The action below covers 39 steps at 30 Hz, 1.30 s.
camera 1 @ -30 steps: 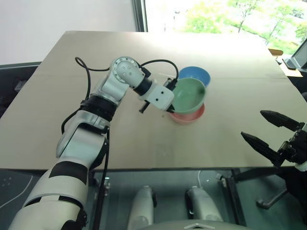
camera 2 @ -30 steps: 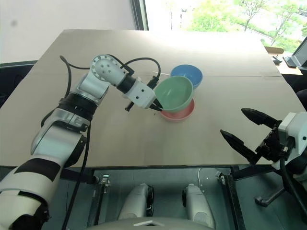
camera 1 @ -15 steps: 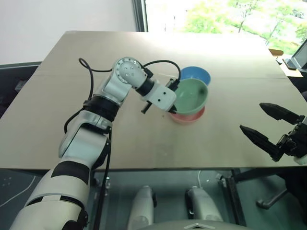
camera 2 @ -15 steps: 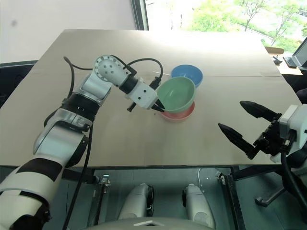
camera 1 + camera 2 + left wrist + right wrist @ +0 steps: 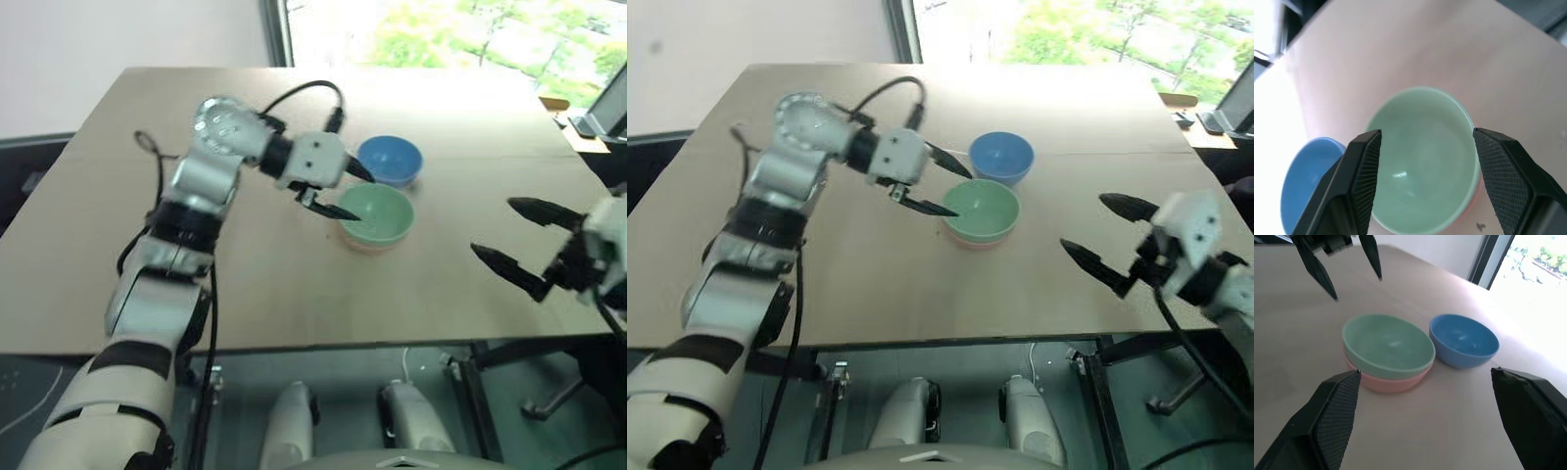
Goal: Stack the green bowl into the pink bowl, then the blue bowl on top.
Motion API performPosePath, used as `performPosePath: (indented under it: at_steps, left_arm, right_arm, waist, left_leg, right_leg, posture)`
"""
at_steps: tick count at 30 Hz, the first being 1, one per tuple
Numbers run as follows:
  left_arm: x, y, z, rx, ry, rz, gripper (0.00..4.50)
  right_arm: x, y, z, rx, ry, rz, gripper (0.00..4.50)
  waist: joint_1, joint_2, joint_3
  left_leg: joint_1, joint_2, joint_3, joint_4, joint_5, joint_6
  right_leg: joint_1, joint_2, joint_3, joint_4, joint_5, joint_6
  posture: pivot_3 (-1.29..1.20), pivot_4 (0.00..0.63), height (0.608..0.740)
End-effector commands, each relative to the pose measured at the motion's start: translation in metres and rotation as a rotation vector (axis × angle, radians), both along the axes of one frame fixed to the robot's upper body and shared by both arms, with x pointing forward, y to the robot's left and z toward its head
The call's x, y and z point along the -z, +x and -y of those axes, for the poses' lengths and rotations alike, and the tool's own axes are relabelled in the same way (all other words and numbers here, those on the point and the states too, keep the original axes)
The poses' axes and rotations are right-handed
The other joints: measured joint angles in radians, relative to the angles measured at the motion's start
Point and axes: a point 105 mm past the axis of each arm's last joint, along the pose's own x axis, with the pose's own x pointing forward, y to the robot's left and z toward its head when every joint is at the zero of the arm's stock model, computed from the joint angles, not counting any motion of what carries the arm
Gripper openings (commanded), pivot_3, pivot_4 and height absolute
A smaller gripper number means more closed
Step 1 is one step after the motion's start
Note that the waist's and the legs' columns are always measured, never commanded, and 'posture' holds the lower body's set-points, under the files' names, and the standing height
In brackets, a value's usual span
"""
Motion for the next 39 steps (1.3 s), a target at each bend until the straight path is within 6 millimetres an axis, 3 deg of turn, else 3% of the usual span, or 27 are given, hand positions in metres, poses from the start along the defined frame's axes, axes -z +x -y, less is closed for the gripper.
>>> performPosePath:
  at_steps: [1,5,11,19,28,29,31,37,39]
  left_arm:
    - [-0.011,-0.011,-0.020,-0.153,-0.197,-0.095,3.18]
    - [0.006,-0.029,-0.042,-0.313,-0.276,-0.223,3.18]
    - [0.016,-0.051,-0.051,-0.454,-0.353,-0.282,3.18]
    - [0.020,-0.075,-0.066,-0.600,-0.389,-0.279,3.18]
    - [0.016,-0.104,-0.079,-0.660,-0.436,-0.323,3.18]
    - [0.015,-0.105,-0.082,-0.675,-0.442,-0.323,3.21]
    - [0.013,-0.107,-0.085,-0.695,-0.464,-0.321,3.21]
    - [0.010,-0.109,-0.088,-0.726,-0.502,-0.321,3.21]
    - [0.009,-0.109,-0.087,-0.728,-0.513,-0.323,3.21]
  right_arm:
    - [0.012,0.040,0.009,0.005,-0.213,0.039,4.50]
    - [0.010,0.105,0.011,0.021,-0.390,0.131,4.50]
    - [0.016,0.156,-0.015,-0.108,-0.634,0.202,4.50]
    - [0.025,0.177,-0.063,-0.204,-0.742,0.264,4.50]
    - [0.034,0.182,-0.081,-0.203,-0.776,0.292,4.50]
    - [0.034,0.183,-0.082,-0.200,-0.777,0.292,4.09]
    - [0.033,0.184,-0.083,-0.194,-0.777,0.293,3.76]
    - [0.032,0.186,-0.086,-0.185,-0.792,0.309,1.79]
    - [0.031,0.186,-0.086,-0.183,-0.797,0.317,0.90]
  waist:
    - [-0.004,-0.001,0.000]
    - [-0.026,0.000,0.003]
    - [-0.012,0.001,0.005]
    - [-0.012,0.001,0.005]
    - [-0.022,0.001,0.005]
    - [-0.023,0.001,0.005]
    - [-0.027,0.001,0.005]
    - [-0.031,0.001,0.005]
    - [-0.030,0.001,0.005]
  left_leg:
    - [0.000,0.000,0.000,0.000,0.000,0.000]
    - [0.001,0.001,0.000,0.001,0.000,0.000]
    - [-0.002,0.000,-0.001,-0.001,0.000,0.000]
    - [-0.001,-0.001,0.000,-0.003,0.000,0.000]
    - [-0.001,-0.002,-0.002,-0.002,0.000,-0.001]
    - [-0.001,-0.002,-0.002,-0.003,0.000,-0.001]
    - [-0.001,-0.002,-0.002,-0.003,0.000,-0.001]
    - [-0.001,-0.002,-0.003,-0.003,0.000,-0.001]
    - [-0.001,-0.002,-0.003,-0.003,0.000,-0.001]
  right_leg:
    - [0.000,0.000,0.000,0.000,0.000,0.000]
    - [0.000,0.001,0.000,0.000,0.000,0.000]
    - [-0.002,-0.001,-0.003,-0.001,0.000,0.000]
    - [-0.002,-0.002,-0.003,-0.001,0.000,-0.001]
    - [-0.001,-0.004,-0.004,0.000,0.000,-0.001]
    - [-0.001,-0.004,-0.004,0.000,0.000,-0.001]
    - [-0.001,-0.004,-0.005,0.001,0.000,-0.001]
    - [-0.001,-0.004,-0.005,0.001,0.000,-0.001]
    - [-0.001,-0.004,-0.005,0.000,0.000,-0.001]
  posture:
    - [0.00,0.150,0.740]
    - [0.00,0.150,0.740]
    - [0.00,0.150,0.740]
    - [0.00,0.150,0.740]
    - [0.00,0.150,0.740]
    - [0.00,0.150,0.740]
    - [0.00,0.150,0.740]
    - [0.00,0.150,0.740]
    - [0.00,0.150,0.740]
